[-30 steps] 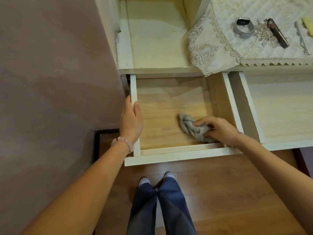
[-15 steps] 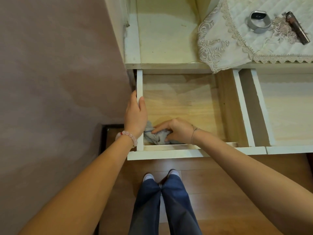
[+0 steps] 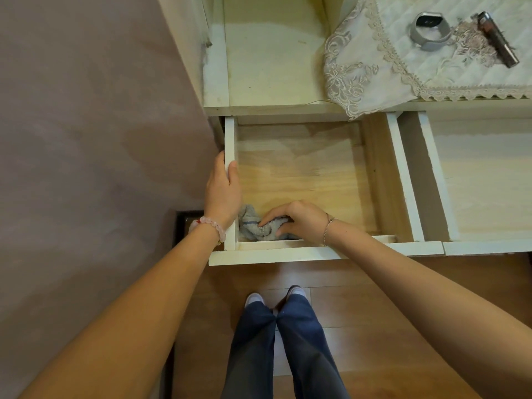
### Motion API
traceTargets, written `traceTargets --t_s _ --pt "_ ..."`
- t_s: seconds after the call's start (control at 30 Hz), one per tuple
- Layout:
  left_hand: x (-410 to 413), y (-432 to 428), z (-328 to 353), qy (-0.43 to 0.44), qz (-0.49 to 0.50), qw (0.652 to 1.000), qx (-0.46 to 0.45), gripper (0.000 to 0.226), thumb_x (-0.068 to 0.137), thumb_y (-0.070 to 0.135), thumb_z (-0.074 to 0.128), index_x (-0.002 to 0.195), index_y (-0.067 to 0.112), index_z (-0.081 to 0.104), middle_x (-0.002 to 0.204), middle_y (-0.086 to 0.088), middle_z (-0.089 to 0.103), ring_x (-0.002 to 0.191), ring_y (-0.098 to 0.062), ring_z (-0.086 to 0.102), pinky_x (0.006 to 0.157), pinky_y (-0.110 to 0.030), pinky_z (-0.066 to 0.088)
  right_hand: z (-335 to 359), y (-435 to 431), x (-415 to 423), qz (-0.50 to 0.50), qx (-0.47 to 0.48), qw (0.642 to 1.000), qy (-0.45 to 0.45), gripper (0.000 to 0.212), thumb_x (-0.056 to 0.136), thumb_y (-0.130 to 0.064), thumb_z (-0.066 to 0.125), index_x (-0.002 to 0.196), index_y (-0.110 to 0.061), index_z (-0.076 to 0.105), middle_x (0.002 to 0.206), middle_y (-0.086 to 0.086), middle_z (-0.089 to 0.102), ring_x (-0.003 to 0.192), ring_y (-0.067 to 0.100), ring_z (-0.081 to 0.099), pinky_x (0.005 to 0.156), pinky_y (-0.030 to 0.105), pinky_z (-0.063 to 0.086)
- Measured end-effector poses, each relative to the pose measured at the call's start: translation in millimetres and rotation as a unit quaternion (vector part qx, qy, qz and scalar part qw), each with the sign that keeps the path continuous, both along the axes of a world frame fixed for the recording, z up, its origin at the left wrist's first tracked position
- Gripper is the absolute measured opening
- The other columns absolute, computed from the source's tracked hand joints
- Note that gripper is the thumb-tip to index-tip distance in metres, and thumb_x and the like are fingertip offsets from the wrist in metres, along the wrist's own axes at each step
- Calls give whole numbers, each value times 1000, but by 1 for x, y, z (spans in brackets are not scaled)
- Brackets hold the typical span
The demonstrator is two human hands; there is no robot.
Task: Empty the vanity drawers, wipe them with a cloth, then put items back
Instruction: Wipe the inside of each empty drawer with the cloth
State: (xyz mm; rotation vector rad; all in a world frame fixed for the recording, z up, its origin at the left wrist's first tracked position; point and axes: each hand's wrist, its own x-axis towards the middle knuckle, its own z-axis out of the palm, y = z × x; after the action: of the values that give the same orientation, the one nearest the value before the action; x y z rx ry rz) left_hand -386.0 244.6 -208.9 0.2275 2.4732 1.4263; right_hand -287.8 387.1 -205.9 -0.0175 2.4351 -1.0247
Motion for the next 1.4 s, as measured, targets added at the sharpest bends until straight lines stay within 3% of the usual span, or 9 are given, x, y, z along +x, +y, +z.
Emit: traceTargets --t_s 0.1,0.23,0.33,0.57,0.7,0.83,0.93,1.13,1.4 --pt "0 1 0 -2 3 1000 -3 42 101 31 27 140 18 31 140 -2 43 126 -15 40 97 -24 31 6 9 7 -53 -64 996 -25 35 82 -1 64 112 -19 66 121 -3 62 114 14 53 97 28 42" --pt "1 1 1 -3 5 1000 -11 42 101 31 27 140 18 31 140 -2 43 126 -14 39 95 -22 30 21 29 18 -95 -141 985 -23 35 81 6 61 113 -8 64 109 -5 61 99 2 54 88 7 42" --pt "1 1 2 -11 -1 1000 -24 45 101 33 26 142 15 30 141 -6 42 129 -20 38 103 -29 31 34 44 26 -153 -163 975 -3 34 82 5 61 113 -9 62 107 -4 61 97 2 54 87 7 42" --pt "3 0 15 -25 -15 999 -38 43 101 31 26 142 15 30 142 -6 41 130 -22 37 95 -24 27 69 71 66 -373 -204 899 102 36 83 2 61 108 -25 61 105 -9 64 97 -2 59 85 13 48" --pt "8 3 33 -61 12 997 -42 37 99 20 35 135 13 38 128 -10 51 107 -22 49 82 -30 36 87 88 90 -436 -209 863 145 36 83 0 62 104 -28 64 105 -10 66 95 -5 61 78 12 49" --pt "36 17 58 79 -15 990 -120 46 93 13 45 137 8 34 143 -12 36 127 -29 38 103 -37 32 98 111 109 -478 -218 831 184 35 84 -2 62 106 -28 64 105 -13 66 95 -3 61 76 12 50" --pt "67 46 73 123 -83 984 -95 45 94 17 46 137 12 36 142 -7 38 130 -22 36 106 -34 30 103 136 123 -495 -212 818 202 34 84 -3 61 107 -28 64 106 -11 66 93 -3 62 74 12 50" --pt "125 135 78 81 -176 980 -36 41 96 27 46 135 18 40 136 4 46 124 -9 42 103 -28 35 104 208 155 -508 -183 816 206 32 85 -2 60 105 -28 63 105 -10 66 94 0 62 77 14 52" --pt "168 256 62 -4 -118 993 9 41 96 29 47 135 21 39 137 4 43 119 -3 42 98 -24 37 80 320 188 -485 -150 843 176 32 86 0 57 112 -17 62 109 0 64 98 11 59 83 19 48"
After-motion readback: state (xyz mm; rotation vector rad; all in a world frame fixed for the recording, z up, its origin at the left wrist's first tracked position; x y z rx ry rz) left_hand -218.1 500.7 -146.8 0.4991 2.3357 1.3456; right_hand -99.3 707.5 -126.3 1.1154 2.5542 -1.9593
